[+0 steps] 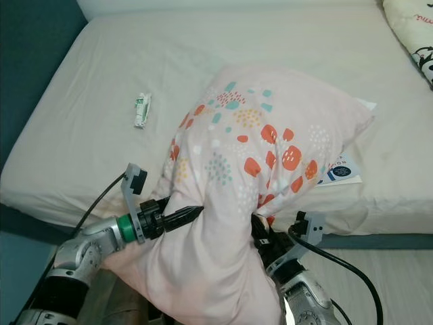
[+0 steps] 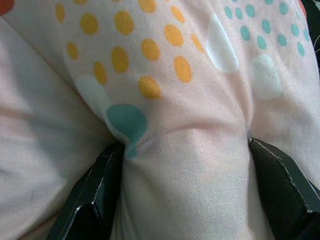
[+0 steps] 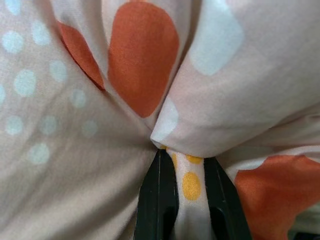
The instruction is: Clean up the room
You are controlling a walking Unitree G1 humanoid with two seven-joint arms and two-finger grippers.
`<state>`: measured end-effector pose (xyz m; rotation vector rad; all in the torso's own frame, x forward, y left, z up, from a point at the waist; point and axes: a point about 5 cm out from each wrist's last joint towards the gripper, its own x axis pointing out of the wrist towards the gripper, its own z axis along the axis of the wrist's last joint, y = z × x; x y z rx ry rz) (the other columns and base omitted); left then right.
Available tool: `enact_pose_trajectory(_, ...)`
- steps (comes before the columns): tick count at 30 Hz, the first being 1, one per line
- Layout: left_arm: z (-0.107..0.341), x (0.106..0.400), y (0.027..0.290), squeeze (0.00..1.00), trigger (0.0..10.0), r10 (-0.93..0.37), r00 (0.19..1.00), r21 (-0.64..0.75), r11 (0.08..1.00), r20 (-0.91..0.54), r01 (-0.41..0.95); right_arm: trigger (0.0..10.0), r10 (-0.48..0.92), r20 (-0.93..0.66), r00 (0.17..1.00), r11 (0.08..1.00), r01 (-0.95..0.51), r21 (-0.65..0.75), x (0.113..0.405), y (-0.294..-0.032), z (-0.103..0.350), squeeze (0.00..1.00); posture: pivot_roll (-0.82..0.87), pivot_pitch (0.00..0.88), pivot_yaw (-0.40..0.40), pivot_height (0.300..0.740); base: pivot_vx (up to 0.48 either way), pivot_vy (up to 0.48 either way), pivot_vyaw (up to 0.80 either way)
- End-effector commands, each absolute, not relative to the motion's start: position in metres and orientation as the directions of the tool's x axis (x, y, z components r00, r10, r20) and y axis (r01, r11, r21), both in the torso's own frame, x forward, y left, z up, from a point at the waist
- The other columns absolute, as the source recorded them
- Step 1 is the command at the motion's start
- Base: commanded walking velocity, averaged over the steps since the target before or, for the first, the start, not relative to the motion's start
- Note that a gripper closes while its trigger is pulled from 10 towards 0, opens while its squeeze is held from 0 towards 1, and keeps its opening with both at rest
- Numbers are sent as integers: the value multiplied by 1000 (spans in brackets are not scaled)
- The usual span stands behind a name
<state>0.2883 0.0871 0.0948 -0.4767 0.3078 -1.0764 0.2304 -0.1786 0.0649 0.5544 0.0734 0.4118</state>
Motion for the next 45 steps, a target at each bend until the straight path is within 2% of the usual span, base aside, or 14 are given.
enact_pose_trajectory(1, 80, 276, 77, 1000, 0, -916, 399, -558, 358, -53, 749, 0, 483, 63, 873, 722, -438, 536, 233, -154, 69, 0, -46, 161, 136, 612, 0, 0, 0)
enact_pose_trajectory(4, 81, 277, 78, 1000, 0, -907, 419, -555, 375, -52, 742, 0, 487, 76, 870, 720, -449, 529, 236, -153, 74, 0, -47, 158, 132, 612, 0, 0, 0)
enact_pose_trajectory(5, 85, 279, 79, 298, 0, -899, 436, -555, 381, -36, 740, 0, 493, 92, 865, 716, -464, 522, 238, -151, 80, 0, -46, 155, 125, 612, 0, 0, 0)
enact_pose_trajectory(6, 87, 280, 80, 0, 0, -888, 459, -549, 399, -30, 734, 0, 497, 104, 862, 714, -474, 516, 239, -150, 84, 0, -45, 153, 122, 612, 0, 0, 0)
enact_pose_trajectory(10, 89, 281, 83, 0, 0, -861, 507, -541, 441, -30, 716, 0, 496, 112, 861, 723, -481, 495, 241, -148, 89, 0, -43, 154, 120, 612, 0, 0, 0)
enact_pose_trajectory(14, 89, 280, 83, 0, 0, -855, 517, -546, 448, -30, 708, 0, 495, 113, 862, 728, -482, 488, 242, -147, 90, 0, -39, 155, 110, 612, 0, 0, 0)
enact_pose_trajectory(45, 88, 271, 82, 0, 0, -850, 526, -562, 439, -9, 701, 0, 442, 124, 889, 764, -445, 467, 249, -145, 98, 0, -45, 117, 104, 612, 0, 0, 0)
